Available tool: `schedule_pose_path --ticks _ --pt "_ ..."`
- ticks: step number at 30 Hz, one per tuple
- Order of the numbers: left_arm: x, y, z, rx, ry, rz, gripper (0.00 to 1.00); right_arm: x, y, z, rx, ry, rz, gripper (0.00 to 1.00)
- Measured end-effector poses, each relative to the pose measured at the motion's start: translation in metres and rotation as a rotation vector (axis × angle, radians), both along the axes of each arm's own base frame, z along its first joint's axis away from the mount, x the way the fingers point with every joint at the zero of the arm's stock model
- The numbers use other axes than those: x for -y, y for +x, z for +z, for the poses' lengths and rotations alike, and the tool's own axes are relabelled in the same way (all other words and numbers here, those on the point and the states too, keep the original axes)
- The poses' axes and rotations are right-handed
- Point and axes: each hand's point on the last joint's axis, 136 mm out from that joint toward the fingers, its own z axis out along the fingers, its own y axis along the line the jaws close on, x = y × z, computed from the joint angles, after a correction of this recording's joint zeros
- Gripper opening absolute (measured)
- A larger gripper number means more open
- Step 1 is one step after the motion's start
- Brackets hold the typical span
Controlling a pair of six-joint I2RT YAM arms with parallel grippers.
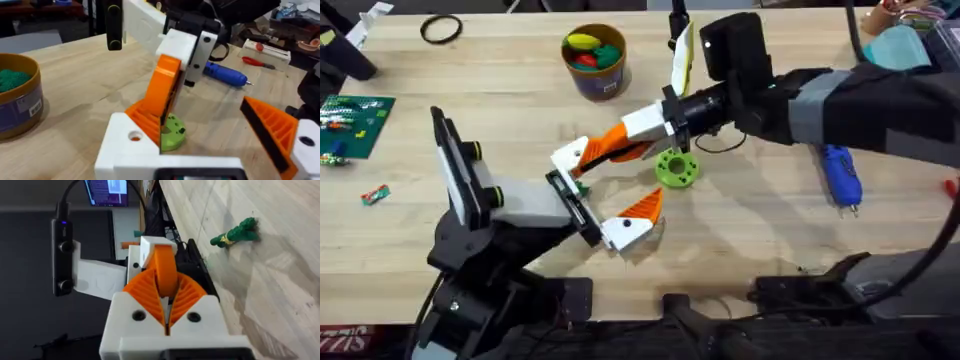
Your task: Pick up the gripper from the table and insert it into the empty holder that is missing its gripper. Then pick up a screw, insert it into the mounting hole, and use the screwdriver to tighten it. Finally, clean up the table by picking up the vegetable and placing it into the bucket.
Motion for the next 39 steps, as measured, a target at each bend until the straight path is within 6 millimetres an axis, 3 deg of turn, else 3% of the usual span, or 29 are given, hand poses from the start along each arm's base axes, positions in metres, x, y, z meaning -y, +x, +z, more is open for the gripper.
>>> schedule_pose_path --ticks 7,13,22,23,26,32,39 --pt "0.000 0.000 0.000 0.000 0.000 0.002 0.988 0.000 0.000 0.000 0.000 0.000 0.000 0.014" --pt "0.000 0.000 0.000 0.001 0.000 -0.001 0.988 -0.002 -0.001 0.000 -0.005 -0.001 -0.001 0.145" --pt "0.007 -0.010 0.000 0.008 0.003 -0.070 0.986 -0.016 -0.015 0.005 0.005 0.035 0.064 0.532" --pt "0.009 -0.014 0.000 0.007 0.002 -0.094 0.986 -0.017 -0.018 0.007 0.004 0.041 0.075 0.705" --pt "0.011 -0.016 0.000 0.006 0.002 -0.107 0.986 -0.017 -0.019 0.007 0.000 0.043 0.081 0.961" --pt "0.011 -0.018 0.000 0.006 0.001 -0.118 0.986 -0.008 -0.005 0.007 0.000 0.043 0.038 0.989" --pt "0.012 -0.018 0.000 0.006 0.001 -0.119 0.986 0.028 0.046 0.005 0.014 0.029 -0.131 0.989"
